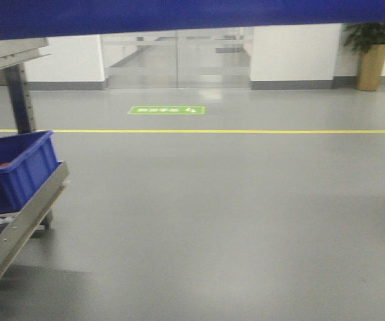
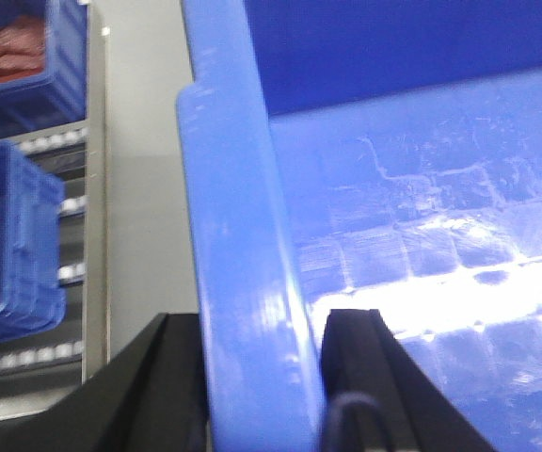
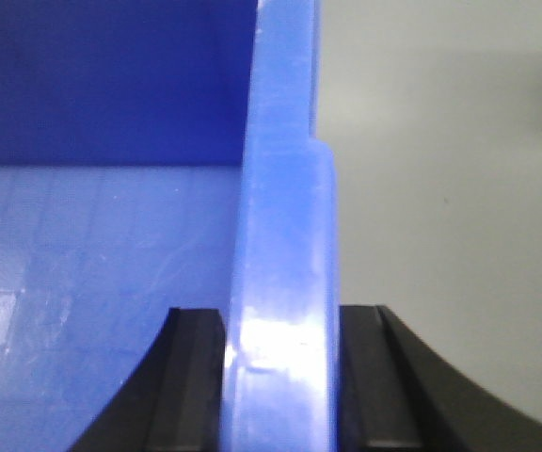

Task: Move blue bin to conveyor side
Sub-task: 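Drive the base across the floor toward the red-framed conveyor table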

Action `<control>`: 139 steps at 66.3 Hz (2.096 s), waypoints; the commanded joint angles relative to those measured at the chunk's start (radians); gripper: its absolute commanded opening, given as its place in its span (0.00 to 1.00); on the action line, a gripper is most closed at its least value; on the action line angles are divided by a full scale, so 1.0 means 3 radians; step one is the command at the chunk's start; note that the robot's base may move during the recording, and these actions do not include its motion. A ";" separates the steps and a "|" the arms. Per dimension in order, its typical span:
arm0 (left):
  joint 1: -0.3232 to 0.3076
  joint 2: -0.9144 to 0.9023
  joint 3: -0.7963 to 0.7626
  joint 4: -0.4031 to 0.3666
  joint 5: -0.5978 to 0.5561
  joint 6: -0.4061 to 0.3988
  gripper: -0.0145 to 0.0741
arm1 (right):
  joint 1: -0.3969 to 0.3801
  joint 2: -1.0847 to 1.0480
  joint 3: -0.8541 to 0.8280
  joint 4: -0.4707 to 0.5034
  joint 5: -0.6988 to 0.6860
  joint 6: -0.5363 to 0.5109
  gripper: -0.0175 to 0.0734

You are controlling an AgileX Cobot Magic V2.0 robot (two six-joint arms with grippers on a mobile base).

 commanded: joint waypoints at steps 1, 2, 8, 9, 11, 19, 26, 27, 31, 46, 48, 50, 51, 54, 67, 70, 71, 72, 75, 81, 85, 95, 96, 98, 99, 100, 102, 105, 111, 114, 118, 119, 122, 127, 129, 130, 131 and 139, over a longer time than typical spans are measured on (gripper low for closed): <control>-0.0035 -0.0066 -0.0049 -0.0090 -0.0251 0.0055 0.14 | 0.0014 -0.0079 -0.0046 -0.0003 -0.0386 -0.0034 0.10; -0.0035 -0.0066 -0.0049 -0.0090 -0.0251 0.0055 0.14 | 0.0014 -0.0079 -0.0046 -0.0003 -0.0386 -0.0034 0.10; -0.0035 -0.0066 -0.0049 -0.0090 -0.0251 0.0055 0.14 | 0.0014 -0.0079 -0.0046 -0.0003 -0.0386 -0.0034 0.10; -0.0035 -0.0066 -0.0049 -0.0090 -0.0251 0.0055 0.14 | 0.0014 -0.0079 -0.0046 -0.0003 -0.0386 -0.0034 0.10; -0.0035 -0.0066 -0.0049 -0.0090 -0.0251 0.0055 0.14 | 0.0014 -0.0079 -0.0046 -0.0003 -0.0386 -0.0034 0.10; -0.0035 -0.0066 -0.0049 -0.0090 -0.0251 0.0055 0.14 | 0.0014 -0.0079 -0.0046 -0.0003 -0.0386 -0.0034 0.10; -0.0035 -0.0066 -0.0049 -0.0090 -0.0251 0.0055 0.14 | 0.0014 -0.0079 -0.0046 -0.0003 -0.0386 -0.0034 0.10; -0.0035 -0.0066 -0.0049 -0.0090 -0.0251 0.0055 0.14 | 0.0014 -0.0079 -0.0046 -0.0003 -0.0386 -0.0034 0.10; -0.0035 -0.0066 -0.0049 -0.0090 -0.0251 0.0055 0.14 | 0.0014 -0.0079 -0.0046 -0.0003 -0.0386 -0.0034 0.10; -0.0035 -0.0066 -0.0049 -0.0090 -0.0251 0.0055 0.14 | 0.0014 -0.0079 -0.0046 -0.0003 -0.0386 -0.0034 0.10; -0.0035 -0.0066 -0.0049 -0.0090 -0.0251 0.0055 0.14 | 0.0014 -0.0079 -0.0046 -0.0003 -0.0386 -0.0034 0.10; -0.0035 -0.0066 -0.0049 -0.0090 -0.0251 0.0055 0.14 | 0.0014 -0.0079 -0.0046 -0.0003 -0.0386 -0.0034 0.10; -0.0035 -0.0066 -0.0049 -0.0090 -0.0251 0.0055 0.14 | 0.0014 -0.0079 -0.0046 -0.0003 -0.0386 -0.0034 0.10; -0.0035 -0.0066 -0.0049 -0.0090 -0.0251 0.0055 0.14 | 0.0014 -0.0079 -0.0046 -0.0003 -0.0386 -0.0034 0.10; -0.0035 -0.0066 -0.0049 -0.0090 -0.0251 0.0055 0.14 | 0.0014 -0.0079 -0.0046 -0.0003 -0.0386 -0.0034 0.10; -0.0035 -0.0066 -0.0049 -0.0090 -0.0251 0.0055 0.14 | 0.0014 -0.0079 -0.0046 -0.0003 -0.0386 -0.0034 0.10; -0.0035 -0.0066 -0.0049 -0.0090 -0.0251 0.0055 0.14 | 0.0014 -0.0079 -0.0046 -0.0003 -0.0386 -0.0034 0.10; -0.0035 -0.0066 -0.0049 -0.0090 -0.0251 0.0055 0.14 | 0.0014 -0.0079 -0.0046 -0.0003 -0.0386 -0.0034 0.10; -0.0035 -0.0066 -0.0049 -0.0090 -0.0251 0.0055 0.14 | 0.0014 -0.0079 -0.0046 -0.0003 -0.0386 -0.0034 0.10; -0.0035 -0.0066 -0.0049 -0.0090 -0.0251 0.0055 0.14 | 0.0014 -0.0079 -0.0046 -0.0003 -0.0386 -0.0034 0.10; -0.0035 -0.0066 -0.0049 -0.0090 -0.0251 0.0055 0.14 | 0.0014 -0.0079 -0.0046 -0.0003 -0.0386 -0.0034 0.10; -0.0035 -0.0066 -0.0049 -0.0090 -0.0251 0.0055 0.14 | 0.0014 -0.0079 -0.0046 -0.0003 -0.0386 -0.0034 0.10; -0.0035 -0.0066 -0.0049 -0.0090 -0.0251 0.0055 0.14 | 0.0014 -0.0079 -0.0046 -0.0003 -0.0386 -0.0034 0.10; -0.0035 -0.0066 -0.0049 -0.0090 -0.0251 0.0055 0.14 | 0.0014 -0.0079 -0.0046 -0.0003 -0.0386 -0.0034 0.10; -0.0035 -0.0066 -0.0049 -0.0090 -0.0251 0.0055 0.14 | 0.0014 -0.0079 -0.0046 -0.0003 -0.0386 -0.0034 0.10; -0.0035 -0.0066 -0.0049 -0.0090 -0.0251 0.0055 0.14 | 0.0014 -0.0079 -0.0046 -0.0003 -0.0386 -0.0034 0.10; -0.0035 -0.0066 -0.0049 -0.0090 -0.0251 0.0055 0.14 | 0.0014 -0.0079 -0.0046 -0.0003 -0.0386 -0.0034 0.10; -0.0035 -0.0066 -0.0049 -0.0090 -0.0251 0.0055 0.14 | 0.0014 -0.0079 -0.0046 -0.0003 -0.0386 -0.0034 0.10; -0.0035 -0.0066 -0.0049 -0.0090 -0.0251 0.0055 0.14 | 0.0014 -0.0079 -0.0046 -0.0003 -0.0386 -0.0034 0.10; -0.0035 -0.0066 -0.0049 -0.0090 -0.0251 0.0055 0.14 | 0.0014 -0.0079 -0.0046 -0.0003 -0.0386 -0.0034 0.10; -0.0035 -0.0066 -0.0049 -0.0090 -0.0251 0.0055 0.14 | 0.0014 -0.0079 -0.0046 -0.0003 -0.0386 -0.0034 0.10; -0.0035 -0.0066 -0.0049 -0.0090 -0.0251 0.0055 0.14 | 0.0014 -0.0079 -0.0046 -0.0003 -0.0386 -0.0034 0.10; -0.0035 -0.0066 -0.0049 -0.0090 -0.0251 0.0055 0.14 | 0.0014 -0.0079 -0.0046 -0.0003 -0.0386 -0.0034 0.10; -0.0035 -0.0066 -0.0049 -0.0090 -0.0251 0.0055 0.14 | 0.0014 -0.0079 -0.0046 -0.0003 -0.0386 -0.0034 0.10; -0.0035 -0.0066 -0.0049 -0.0090 -0.0251 0.0055 0.14 | 0.0014 -0.0079 -0.0046 -0.0003 -0.0386 -0.0034 0.10; -0.0035 -0.0066 -0.0049 -0.0090 -0.0251 0.0055 0.14 | 0.0014 -0.0079 -0.0046 -0.0003 -0.0386 -0.0034 0.10; -0.0035 -0.0066 -0.0049 -0.0090 -0.0251 0.0055 0.14 | 0.0014 -0.0079 -0.0046 -0.0003 -0.0386 -0.0034 0.10; -0.0035 -0.0066 -0.0049 -0.0090 -0.0251 0.0055 0.14 | 0.0014 -0.0079 -0.0046 -0.0003 -0.0393 -0.0034 0.10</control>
